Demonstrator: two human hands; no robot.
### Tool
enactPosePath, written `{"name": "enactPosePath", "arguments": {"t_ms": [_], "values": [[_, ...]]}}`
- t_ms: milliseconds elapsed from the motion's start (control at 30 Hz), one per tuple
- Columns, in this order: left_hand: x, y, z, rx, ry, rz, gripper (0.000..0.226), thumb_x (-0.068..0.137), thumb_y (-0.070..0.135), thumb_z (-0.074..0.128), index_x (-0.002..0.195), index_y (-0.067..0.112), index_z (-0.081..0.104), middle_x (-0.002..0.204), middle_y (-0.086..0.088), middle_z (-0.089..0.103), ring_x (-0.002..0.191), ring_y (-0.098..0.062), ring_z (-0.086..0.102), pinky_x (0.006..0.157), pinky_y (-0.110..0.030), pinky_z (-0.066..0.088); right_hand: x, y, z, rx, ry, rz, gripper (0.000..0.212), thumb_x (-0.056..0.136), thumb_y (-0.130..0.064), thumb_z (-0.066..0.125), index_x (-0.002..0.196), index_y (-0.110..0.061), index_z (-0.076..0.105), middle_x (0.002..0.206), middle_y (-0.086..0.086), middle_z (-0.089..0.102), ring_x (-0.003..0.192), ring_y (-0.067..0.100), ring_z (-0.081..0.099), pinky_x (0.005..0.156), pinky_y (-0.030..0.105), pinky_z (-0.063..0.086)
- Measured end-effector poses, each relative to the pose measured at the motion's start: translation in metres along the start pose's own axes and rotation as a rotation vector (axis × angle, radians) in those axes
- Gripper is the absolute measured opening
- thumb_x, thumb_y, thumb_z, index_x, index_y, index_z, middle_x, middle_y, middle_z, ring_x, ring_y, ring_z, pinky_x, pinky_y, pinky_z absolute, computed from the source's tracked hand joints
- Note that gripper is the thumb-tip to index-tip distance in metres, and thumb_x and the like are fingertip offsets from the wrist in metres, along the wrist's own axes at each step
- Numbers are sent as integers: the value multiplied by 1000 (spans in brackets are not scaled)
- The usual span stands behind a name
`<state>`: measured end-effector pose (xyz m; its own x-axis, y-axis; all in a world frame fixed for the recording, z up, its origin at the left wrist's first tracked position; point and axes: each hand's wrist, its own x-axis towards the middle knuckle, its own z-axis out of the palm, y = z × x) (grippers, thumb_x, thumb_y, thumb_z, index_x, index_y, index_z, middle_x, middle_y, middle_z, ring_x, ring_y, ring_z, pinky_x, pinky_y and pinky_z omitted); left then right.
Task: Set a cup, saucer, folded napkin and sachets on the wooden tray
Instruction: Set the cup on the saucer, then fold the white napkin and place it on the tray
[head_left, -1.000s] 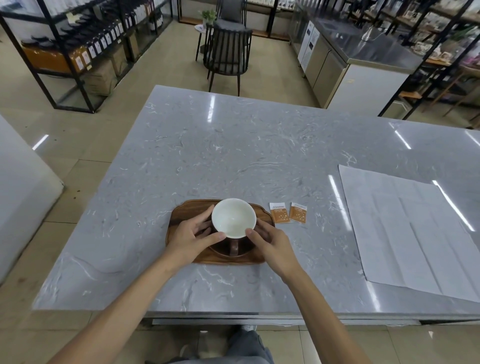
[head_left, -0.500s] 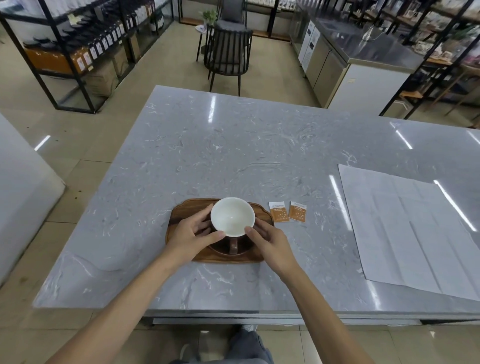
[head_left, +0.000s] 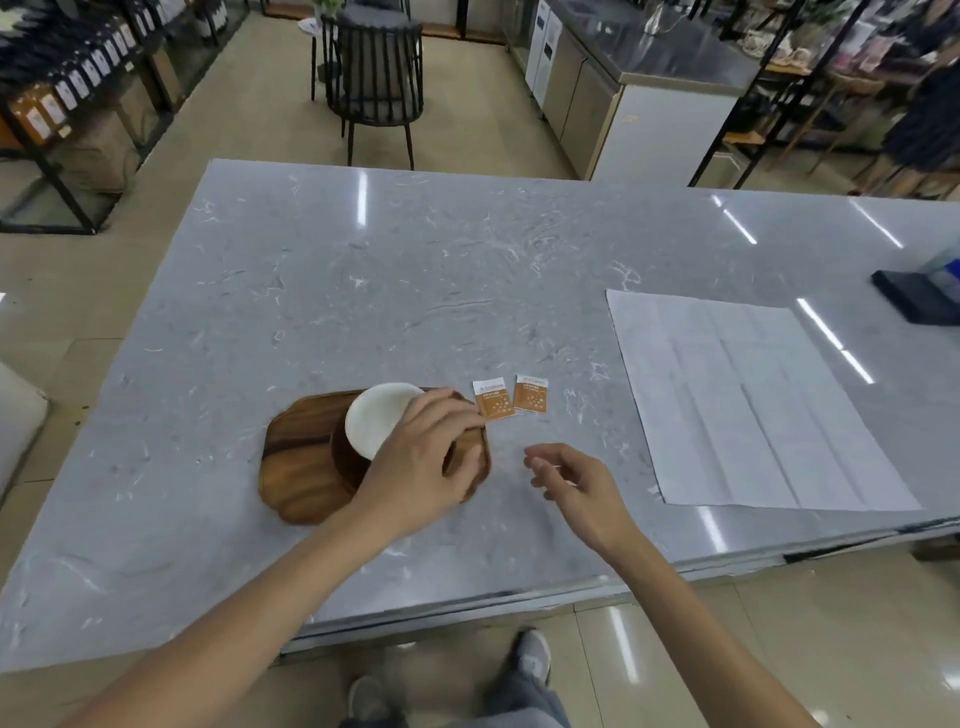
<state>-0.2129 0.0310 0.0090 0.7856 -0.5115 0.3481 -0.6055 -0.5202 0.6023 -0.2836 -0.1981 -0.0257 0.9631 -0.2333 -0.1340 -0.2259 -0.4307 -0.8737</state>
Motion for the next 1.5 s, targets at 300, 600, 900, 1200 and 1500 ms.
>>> {"name": "enactPosePath", "arguments": {"t_ms": [300, 600, 900, 1200, 1500], "values": [[39, 72, 122, -59, -314, 15, 26, 96, 27, 60, 121, 22, 68, 123, 6, 67, 120, -12, 53, 103, -24, 41, -11, 63, -126, -168, 38, 4, 15, 101, -17, 63, 107, -23, 75, 99, -15, 75, 87, 8, 70, 78, 24, 56], [78, 163, 246, -47, -421, 13, 31, 93, 28, 62, 123, 20, 67, 122, 4, 67, 115, -17, 55, 93, -37, 50, -15, 153, -255, -335, 231, 19, 17, 98, -9, 64, 111, -13, 74, 112, 2, 72, 103, 20, 67, 84, 24, 50], [103, 202, 315, 404, -408, 10, 21, 93, 20, 54, 109, 12, 64, 109, -6, 61, 106, -26, 56, 64, -35, 39, -14, 203, -303, -464, 58, -66, 33, 97, -27, 68, 127, -13, 70, 135, 4, 58, 125, 21, 54, 104, 30, 46], [107, 198, 299, 422, -340, 5, 22, 77, -6, 62, 94, 8, 66, 92, -7, 61, 87, -28, 59, 49, -32, 41, -18, 216, -324, -540, 54, -194, 37, 90, -11, 69, 127, -9, 68, 132, 10, 61, 122, 30, 58, 102, 40, 50], [124, 188, 231, 463, -150, -78, 32, 58, -10, 72, 83, 11, 68, 87, -6, 61, 85, -31, 59, 50, -29, 35, -10, 217, -395, -580, 275, -319, 31, 80, 10, 79, 107, -5, 79, 105, 12, 74, 96, 33, 71, 83, 34, 56]]}}
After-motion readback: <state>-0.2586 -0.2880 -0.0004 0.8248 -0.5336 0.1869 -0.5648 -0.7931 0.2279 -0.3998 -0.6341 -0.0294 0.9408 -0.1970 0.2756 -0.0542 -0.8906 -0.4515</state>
